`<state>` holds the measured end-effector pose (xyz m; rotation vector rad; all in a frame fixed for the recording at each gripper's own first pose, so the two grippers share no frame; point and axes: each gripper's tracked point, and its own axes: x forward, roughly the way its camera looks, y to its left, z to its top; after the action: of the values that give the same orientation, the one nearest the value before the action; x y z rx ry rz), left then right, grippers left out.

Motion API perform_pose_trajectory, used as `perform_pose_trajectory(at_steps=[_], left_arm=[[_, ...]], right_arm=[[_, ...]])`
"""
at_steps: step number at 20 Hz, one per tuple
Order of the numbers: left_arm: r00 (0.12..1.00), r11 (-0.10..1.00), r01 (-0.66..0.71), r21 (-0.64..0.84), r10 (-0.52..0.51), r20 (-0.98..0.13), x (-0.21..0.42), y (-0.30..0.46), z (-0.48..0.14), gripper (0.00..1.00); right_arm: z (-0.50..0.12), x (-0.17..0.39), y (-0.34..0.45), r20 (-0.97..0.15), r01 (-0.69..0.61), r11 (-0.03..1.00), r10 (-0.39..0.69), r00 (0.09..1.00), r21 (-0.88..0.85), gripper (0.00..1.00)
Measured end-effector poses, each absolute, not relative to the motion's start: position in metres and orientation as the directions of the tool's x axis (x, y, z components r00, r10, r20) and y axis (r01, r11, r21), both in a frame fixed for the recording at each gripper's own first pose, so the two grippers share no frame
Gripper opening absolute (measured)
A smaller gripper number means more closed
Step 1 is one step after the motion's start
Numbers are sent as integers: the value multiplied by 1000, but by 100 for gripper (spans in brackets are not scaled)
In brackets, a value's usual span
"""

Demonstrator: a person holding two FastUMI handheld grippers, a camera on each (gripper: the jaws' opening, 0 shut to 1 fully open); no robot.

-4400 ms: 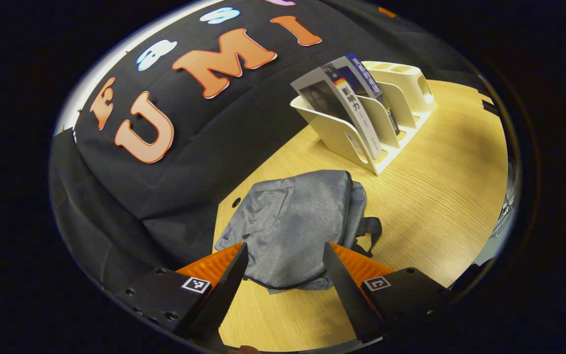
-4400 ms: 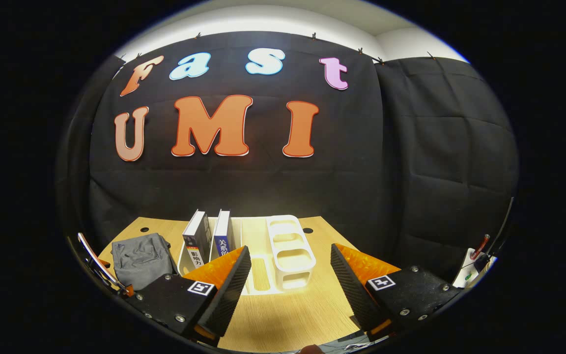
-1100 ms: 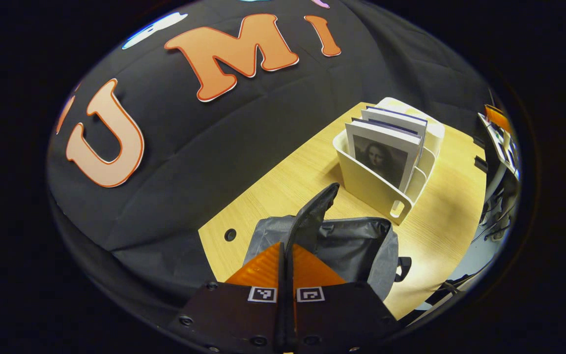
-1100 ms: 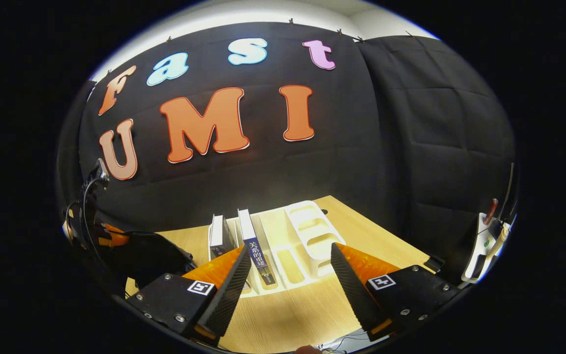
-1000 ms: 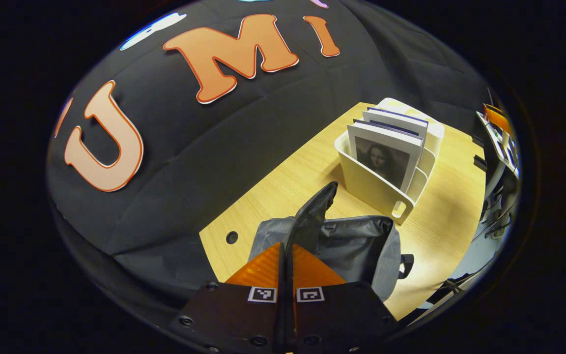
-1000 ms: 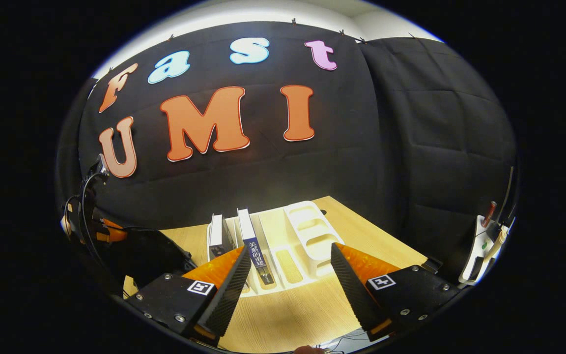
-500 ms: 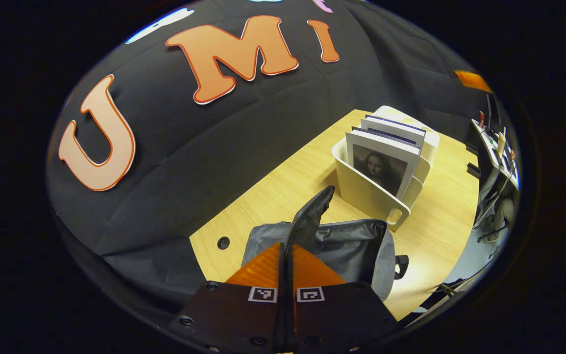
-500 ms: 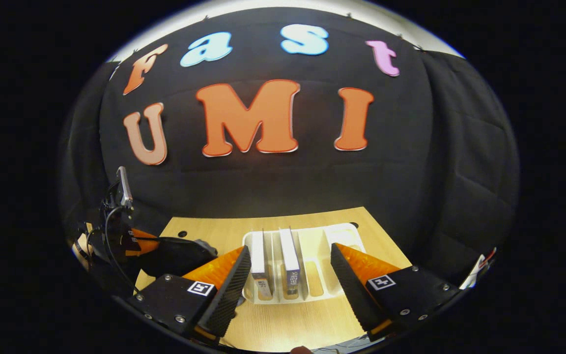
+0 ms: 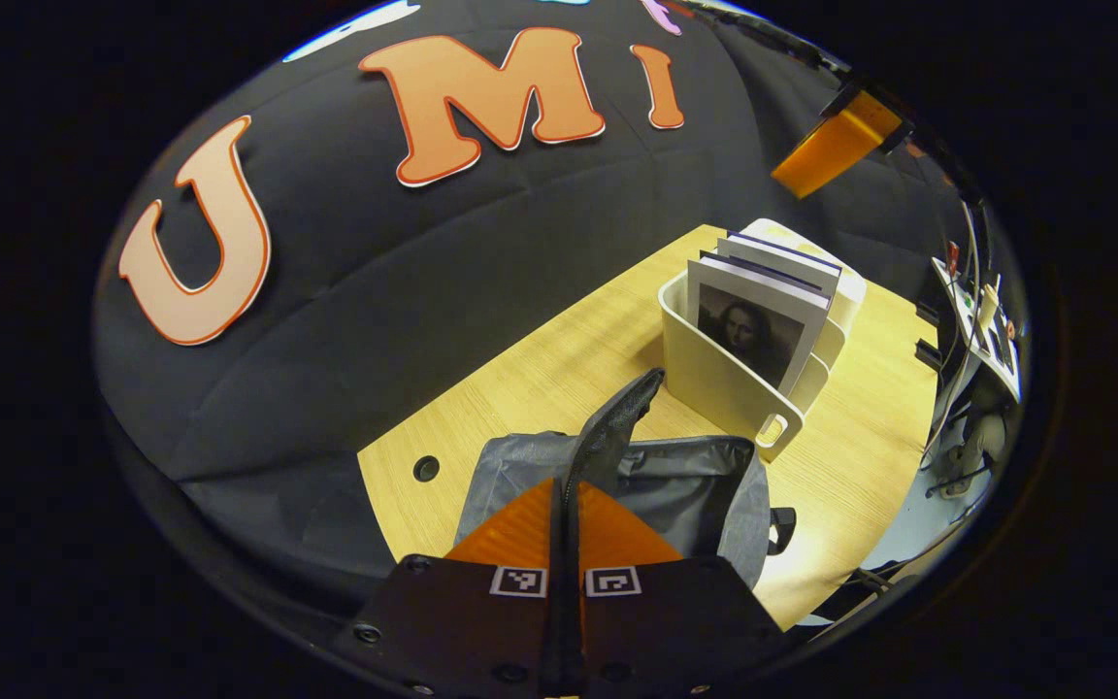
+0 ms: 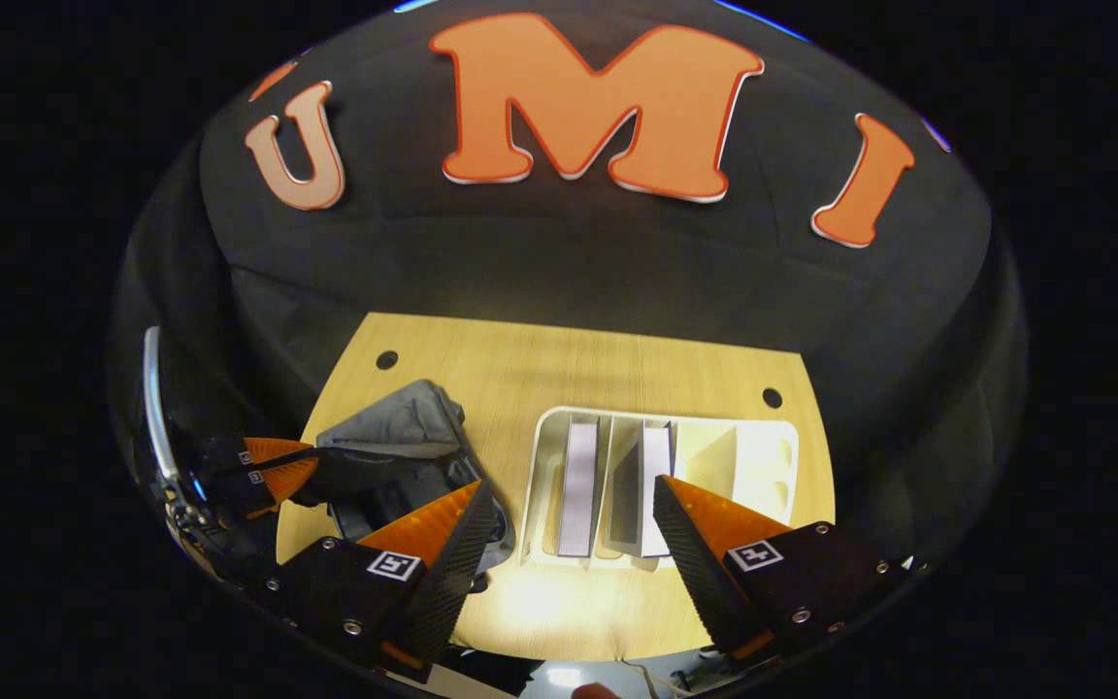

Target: Open the schoolbag, grab two books from the bookshelf and put them into the schoolbag.

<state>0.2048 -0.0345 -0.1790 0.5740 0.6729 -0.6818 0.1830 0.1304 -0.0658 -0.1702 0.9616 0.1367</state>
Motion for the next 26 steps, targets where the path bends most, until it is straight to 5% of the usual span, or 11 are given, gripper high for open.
perform_pose_trajectory(at_steps=[12,17,20,26], left_arm=[[584,671,704,232,-361,-727,210,-29,-183,1],[585,674,699,237,-349,-732,211,-28,-183,1],[579,671,704,234,-351,-736,210,-30,-184,1],[562,676,706,211,-354,-747,210,-28,-189,1]], right_arm=[[-186,215,129,-941,-143,988,-8,338,-59,98],[-210,219,128,-952,-104,994,-13,305,-46,77],[-214,224,121,-953,-42,999,-13,304,-27,39],[-196,223,121,-943,-45,997,-39,329,-57,33]])
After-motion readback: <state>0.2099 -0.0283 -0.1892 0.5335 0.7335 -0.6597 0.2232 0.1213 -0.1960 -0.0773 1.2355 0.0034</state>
